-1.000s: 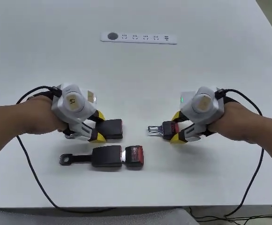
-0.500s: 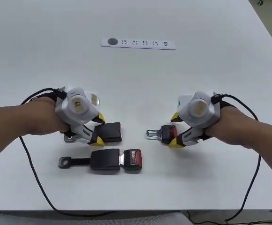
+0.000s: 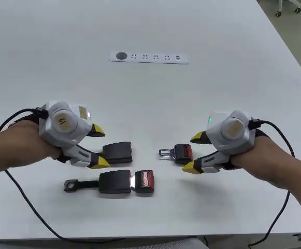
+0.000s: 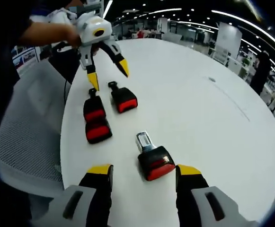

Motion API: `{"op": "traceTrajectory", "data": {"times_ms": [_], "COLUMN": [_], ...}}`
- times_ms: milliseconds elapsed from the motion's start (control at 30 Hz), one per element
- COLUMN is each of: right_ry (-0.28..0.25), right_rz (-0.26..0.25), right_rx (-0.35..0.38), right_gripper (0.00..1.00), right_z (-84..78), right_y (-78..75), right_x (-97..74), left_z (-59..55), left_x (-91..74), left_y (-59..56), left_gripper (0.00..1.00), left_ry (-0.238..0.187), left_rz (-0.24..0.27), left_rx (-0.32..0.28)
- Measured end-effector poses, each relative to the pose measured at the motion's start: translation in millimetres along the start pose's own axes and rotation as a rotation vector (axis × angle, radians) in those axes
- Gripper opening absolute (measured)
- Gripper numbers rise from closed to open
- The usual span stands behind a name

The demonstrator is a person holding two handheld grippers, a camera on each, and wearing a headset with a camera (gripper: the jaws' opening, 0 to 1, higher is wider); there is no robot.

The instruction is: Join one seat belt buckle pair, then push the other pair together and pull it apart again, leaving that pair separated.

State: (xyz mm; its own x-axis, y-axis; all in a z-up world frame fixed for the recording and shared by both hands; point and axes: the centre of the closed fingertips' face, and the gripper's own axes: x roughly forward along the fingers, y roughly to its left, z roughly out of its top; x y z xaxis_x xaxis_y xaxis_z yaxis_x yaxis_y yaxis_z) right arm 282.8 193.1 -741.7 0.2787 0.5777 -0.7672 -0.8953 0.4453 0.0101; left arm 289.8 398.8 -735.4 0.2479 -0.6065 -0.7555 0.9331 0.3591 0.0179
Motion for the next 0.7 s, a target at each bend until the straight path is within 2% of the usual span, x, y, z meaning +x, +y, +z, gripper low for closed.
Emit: {"op": "traceTrajectory", "data": {"times_ms": [33,67,233,333,467,567,600,700], "right_ry": [0.006,-0.014,-0.048,-0.043,-0.047,-0.064,-0.064,-0.084], "right_rz": [-0.005,-0.02,-0.055,-0.063,-0.073,-0.094,-0.094,-0.095], "right_rx": [-0.01,0.002,0.032,0.028,0.03,0.043,0.05,0.082], "right_gripper": [0.54,0.57,0.67,0.7,0.75,0.78,0.79,0.83], "right_z": [-3.6,-2.4,-2.7,-7.1,-10.4,-12.4,-13.5,-13.2], "right_y": [4.2,8.0,20.8,28.0,35.9,37.8,38.4,42.6], "right_x": [-2.3,-5.6,-20.7,-22.0,-24.3,-25.5,-25.2,-26.7], "left_z": [-0.7,-3.6,-22.2,-28.9,-44.9,-53.3,-59.7,-65.7], "left_x": [-3.6,-9.2,-26.7,-35.4,-47.7,-54.5,-59.6,-68.9], "left_y": [0.0,0.3,-8.6,-14.6,-20.7,-24.3,-25.2,-25.5], "left_gripper": [0.55,0.56,0.67,0.71,0.78,0.8,0.81,0.86], "left_ry": [-0.013,-0.025,-0.018,-0.03,-0.045,-0.034,-0.033,-0.042], "left_rz": [0.01,0.021,0.06,0.086,0.128,0.148,0.159,0.188], "left_rx": [-0.02,-0.027,-0.065,-0.103,-0.171,-0.19,-0.198,-0.225]}}
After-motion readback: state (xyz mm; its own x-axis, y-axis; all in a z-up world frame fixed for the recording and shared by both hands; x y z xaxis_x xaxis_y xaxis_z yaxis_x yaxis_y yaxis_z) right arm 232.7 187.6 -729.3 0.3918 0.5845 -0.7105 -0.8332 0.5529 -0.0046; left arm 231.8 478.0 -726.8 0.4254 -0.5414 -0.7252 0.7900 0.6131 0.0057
